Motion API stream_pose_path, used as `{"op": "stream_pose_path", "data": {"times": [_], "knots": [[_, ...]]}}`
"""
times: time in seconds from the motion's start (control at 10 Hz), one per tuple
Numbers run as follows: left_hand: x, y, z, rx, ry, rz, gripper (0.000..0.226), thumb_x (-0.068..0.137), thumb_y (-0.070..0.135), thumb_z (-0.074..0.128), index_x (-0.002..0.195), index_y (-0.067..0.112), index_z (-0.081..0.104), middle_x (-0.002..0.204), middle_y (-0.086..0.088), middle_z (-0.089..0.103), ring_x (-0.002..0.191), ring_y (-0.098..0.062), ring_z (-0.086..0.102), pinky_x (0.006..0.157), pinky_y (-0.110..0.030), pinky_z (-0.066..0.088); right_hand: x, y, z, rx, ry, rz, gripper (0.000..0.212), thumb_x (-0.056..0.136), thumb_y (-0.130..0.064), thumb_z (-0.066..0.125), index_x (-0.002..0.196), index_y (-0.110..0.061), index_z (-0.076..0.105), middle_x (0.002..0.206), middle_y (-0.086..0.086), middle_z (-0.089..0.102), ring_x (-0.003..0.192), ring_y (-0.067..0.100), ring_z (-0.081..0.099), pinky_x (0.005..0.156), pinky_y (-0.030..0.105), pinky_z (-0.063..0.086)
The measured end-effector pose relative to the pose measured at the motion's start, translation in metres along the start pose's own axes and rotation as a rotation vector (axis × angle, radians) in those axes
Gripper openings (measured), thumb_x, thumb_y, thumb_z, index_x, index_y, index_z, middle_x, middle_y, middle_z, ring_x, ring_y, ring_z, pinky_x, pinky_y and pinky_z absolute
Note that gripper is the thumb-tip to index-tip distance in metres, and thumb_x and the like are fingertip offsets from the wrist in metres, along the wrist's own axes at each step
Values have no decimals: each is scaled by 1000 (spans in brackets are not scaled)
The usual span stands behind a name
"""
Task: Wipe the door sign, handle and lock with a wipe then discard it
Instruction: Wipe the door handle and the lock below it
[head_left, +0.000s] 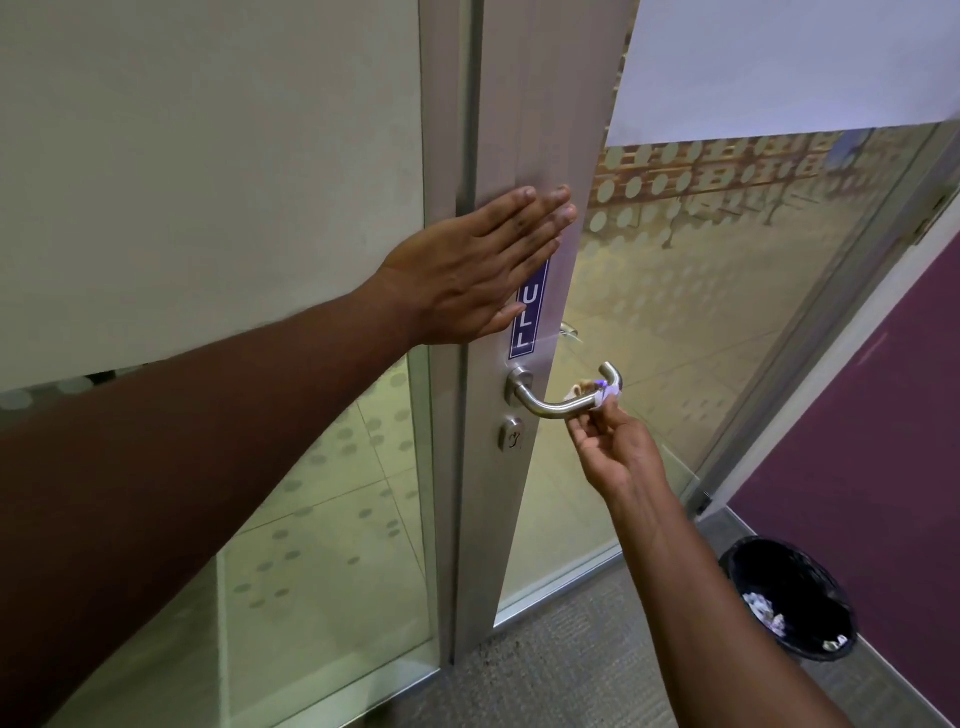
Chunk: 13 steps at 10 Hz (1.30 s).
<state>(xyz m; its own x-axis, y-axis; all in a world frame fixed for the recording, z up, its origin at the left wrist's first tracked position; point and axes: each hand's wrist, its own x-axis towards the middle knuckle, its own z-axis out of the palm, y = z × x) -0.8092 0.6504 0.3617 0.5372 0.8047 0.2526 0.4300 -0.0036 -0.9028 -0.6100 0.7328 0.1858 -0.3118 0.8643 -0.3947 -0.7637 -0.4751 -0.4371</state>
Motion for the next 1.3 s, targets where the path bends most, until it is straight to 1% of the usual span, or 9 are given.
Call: {"op": "stream_pose_path", "data": {"times": [0.1,0.3,0.4,0.5,0.6,0.7,1.0,1.1,1.3], "knots": [[0,-1,0,-12,-9,-7,75,105,47,-5,159,-5,-1,167,-29,0,156,-41,2,129,-47,10,9,-20,4,-18,46,3,25,104,-10,45,96,2,65,83,17,73,76,24,73,94,44,53],[1,-1,2,9,15,4,75,105,47,-4,159,-5,2,167,-28,3,156,-40,4,129,-46,10,21,-43,13,-261,90,56,25,103,-8,49,89,3,66,75,15,71,81,24,66,97,45,51],[0,0,3,7,27,-5,75,105,47,-4,159,-5,1,167,-28,3,156,-40,5,129,-46,10,16,-36,7,-240,54,61,25,104,-15,48,94,-3,68,70,10,73,72,21,73,89,48,57],[0,0,3,4,33,-4,75,105,46,-2,159,-6,2,167,-28,4,156,-40,6,129,-47,11,10,-21,1,-139,9,54,24,105,-19,45,104,-7,66,78,5,74,81,19,73,99,48,52],[0,0,2,-4,24,-1,74,105,46,-3,158,-5,0,167,-28,3,156,-40,4,129,-47,10,0,-1,-1,-30,-25,53,25,104,-18,45,98,-5,65,79,6,75,77,21,76,103,46,48],[0,0,2,-9,10,2,74,105,46,-4,158,-5,-1,167,-28,1,156,-40,3,129,-46,10,-9,18,1,22,-38,32,22,104,-19,48,104,-5,64,81,6,76,78,18,76,103,44,49],[-1,0,0,-9,5,-1,74,105,46,-3,159,-4,1,167,-27,2,156,-39,5,129,-46,10,-27,49,8,47,19,-26,16,101,-15,52,106,-6,65,85,9,78,81,19,76,90,41,54],[-1,0,1,9,28,6,74,105,46,-4,159,-4,1,167,-27,4,156,-39,6,129,-45,11,-39,61,14,31,89,-52,12,99,-10,56,100,-5,66,77,6,77,71,17,76,92,40,54],[-1,0,1,5,33,3,74,105,45,-4,159,-4,1,167,-27,4,156,-39,6,129,-45,11,-60,65,7,-210,145,-123,13,89,1,67,101,3,70,91,17,76,77,23,75,79,36,61]]}}
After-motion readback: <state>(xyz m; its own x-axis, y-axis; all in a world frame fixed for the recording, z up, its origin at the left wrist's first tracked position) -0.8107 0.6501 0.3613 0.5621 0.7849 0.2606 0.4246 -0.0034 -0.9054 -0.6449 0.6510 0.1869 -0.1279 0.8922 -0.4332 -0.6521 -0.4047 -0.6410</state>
